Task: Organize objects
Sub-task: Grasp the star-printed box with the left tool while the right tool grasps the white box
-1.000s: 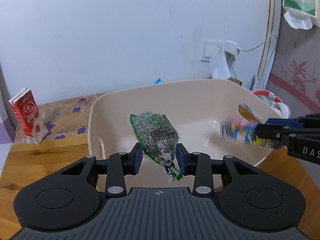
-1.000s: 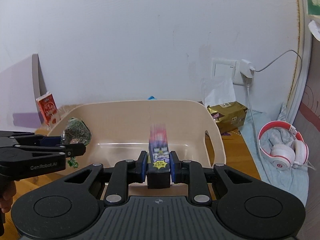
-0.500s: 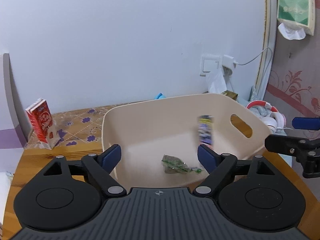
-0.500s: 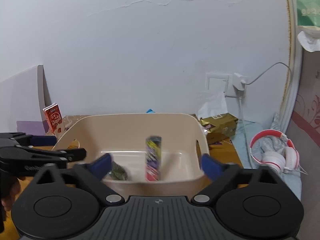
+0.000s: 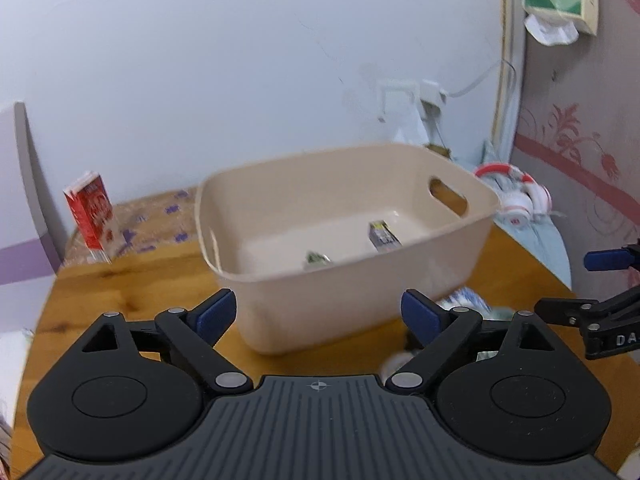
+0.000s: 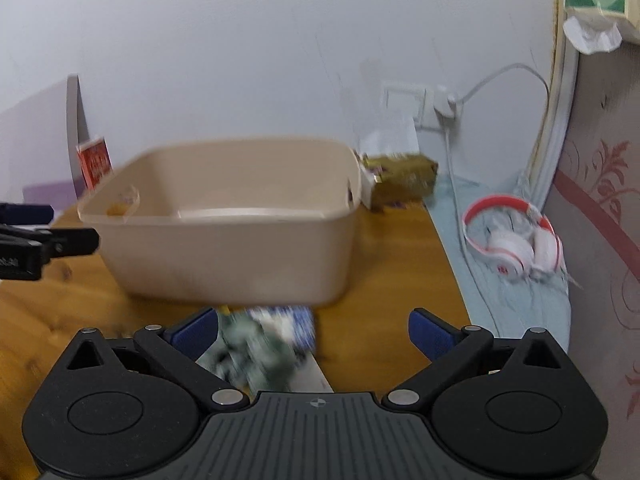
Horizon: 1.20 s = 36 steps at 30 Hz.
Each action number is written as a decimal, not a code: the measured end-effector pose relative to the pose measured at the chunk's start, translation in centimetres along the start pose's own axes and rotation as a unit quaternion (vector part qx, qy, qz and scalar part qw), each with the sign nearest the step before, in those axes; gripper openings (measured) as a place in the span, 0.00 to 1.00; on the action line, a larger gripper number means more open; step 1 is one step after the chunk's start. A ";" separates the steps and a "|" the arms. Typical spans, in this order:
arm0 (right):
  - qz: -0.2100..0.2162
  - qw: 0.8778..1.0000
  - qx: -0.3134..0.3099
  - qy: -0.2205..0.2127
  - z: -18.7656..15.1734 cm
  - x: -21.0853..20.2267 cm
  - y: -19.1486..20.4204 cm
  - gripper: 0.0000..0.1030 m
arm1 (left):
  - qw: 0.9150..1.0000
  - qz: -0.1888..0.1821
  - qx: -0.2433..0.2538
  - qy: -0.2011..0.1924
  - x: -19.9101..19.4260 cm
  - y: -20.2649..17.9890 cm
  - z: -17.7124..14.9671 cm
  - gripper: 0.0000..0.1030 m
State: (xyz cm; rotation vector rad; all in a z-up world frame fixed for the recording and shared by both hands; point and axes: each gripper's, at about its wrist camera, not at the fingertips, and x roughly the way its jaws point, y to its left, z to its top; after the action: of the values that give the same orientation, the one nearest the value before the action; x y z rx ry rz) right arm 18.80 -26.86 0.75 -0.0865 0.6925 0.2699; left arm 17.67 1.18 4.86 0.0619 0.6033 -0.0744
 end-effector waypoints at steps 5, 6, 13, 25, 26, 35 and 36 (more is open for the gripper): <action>-0.005 0.999 -0.004 0.033 -2.2 1.4 -0.7 1.00 | 0.999 -0.026 0.008 0.020 0.6 -1.3 -1.7 0.89; -0.006 0.999 -0.005 0.038 -2.6 1.8 -0.8 1.00 | 0.999 -0.029 0.010 0.023 0.8 -1.7 -1.9 0.89; -0.016 0.997 -0.033 0.065 -4.2 4.1 -0.1 1.00 | 0.997 -0.058 0.018 0.049 2.7 -3.0 -3.4 0.89; -0.017 0.996 -0.045 0.076 -5.2 6.2 0.9 0.85 | 0.993 -0.081 0.026 0.077 5.4 -3.8 -5.2 0.66; -0.013 0.996 -0.043 0.075 -5.2 6.1 0.9 0.81 | 0.993 -0.083 0.027 0.076 5.5 -3.8 -5.2 0.63; 0.018 0.996 -0.040 0.075 -5.5 5.0 2.0 0.29 | 0.992 -0.099 0.028 0.073 5.1 -3.5 -5.2 0.23; 0.013 0.996 -0.045 0.075 -5.5 4.9 2.3 0.28 | 0.992 -0.099 0.027 0.072 5.1 -3.4 -5.2 0.23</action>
State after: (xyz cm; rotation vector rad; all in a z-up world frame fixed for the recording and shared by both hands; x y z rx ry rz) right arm 18.39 -24.52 -6.62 -0.1860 0.8318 0.3229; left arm 18.64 -2.09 -2.48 0.0599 0.7509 -0.2798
